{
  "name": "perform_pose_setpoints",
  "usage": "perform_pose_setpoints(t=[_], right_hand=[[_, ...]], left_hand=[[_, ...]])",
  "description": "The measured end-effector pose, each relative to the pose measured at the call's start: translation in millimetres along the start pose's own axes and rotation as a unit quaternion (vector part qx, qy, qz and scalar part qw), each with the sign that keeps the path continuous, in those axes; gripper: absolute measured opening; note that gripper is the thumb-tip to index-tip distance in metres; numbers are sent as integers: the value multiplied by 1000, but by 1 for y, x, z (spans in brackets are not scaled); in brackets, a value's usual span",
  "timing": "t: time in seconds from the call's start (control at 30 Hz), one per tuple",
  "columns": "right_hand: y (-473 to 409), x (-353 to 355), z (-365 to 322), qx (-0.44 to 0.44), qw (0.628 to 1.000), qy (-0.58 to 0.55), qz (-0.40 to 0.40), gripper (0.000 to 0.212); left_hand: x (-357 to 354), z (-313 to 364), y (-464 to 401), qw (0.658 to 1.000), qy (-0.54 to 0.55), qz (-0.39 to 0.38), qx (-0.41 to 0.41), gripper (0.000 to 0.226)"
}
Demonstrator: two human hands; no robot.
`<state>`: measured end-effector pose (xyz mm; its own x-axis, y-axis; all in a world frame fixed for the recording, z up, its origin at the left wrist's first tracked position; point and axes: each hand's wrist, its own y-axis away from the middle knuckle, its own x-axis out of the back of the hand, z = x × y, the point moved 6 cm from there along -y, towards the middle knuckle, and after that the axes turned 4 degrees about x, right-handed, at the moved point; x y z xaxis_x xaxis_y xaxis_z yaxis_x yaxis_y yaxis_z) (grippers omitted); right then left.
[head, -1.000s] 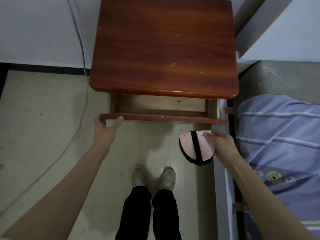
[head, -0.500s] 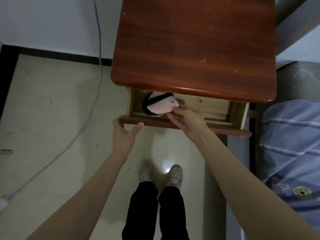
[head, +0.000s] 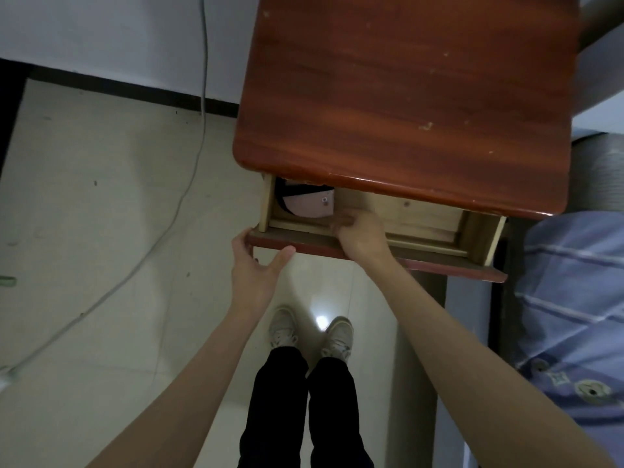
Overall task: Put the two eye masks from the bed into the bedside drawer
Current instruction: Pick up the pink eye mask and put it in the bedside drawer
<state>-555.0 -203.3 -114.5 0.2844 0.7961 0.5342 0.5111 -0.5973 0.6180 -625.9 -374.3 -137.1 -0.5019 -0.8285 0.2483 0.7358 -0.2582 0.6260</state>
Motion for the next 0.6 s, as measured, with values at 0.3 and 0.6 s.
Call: perform_pose_setpoints(t=[0.3, 0.6], right_hand=[[60, 32, 45, 195, 926, 306, 105, 28], [75, 35, 60, 147, 944, 292, 52, 53]], left_hand=[[8, 6, -2, 995, -93, 26, 5, 68], [8, 15, -4, 985, -165, -22, 45, 67]])
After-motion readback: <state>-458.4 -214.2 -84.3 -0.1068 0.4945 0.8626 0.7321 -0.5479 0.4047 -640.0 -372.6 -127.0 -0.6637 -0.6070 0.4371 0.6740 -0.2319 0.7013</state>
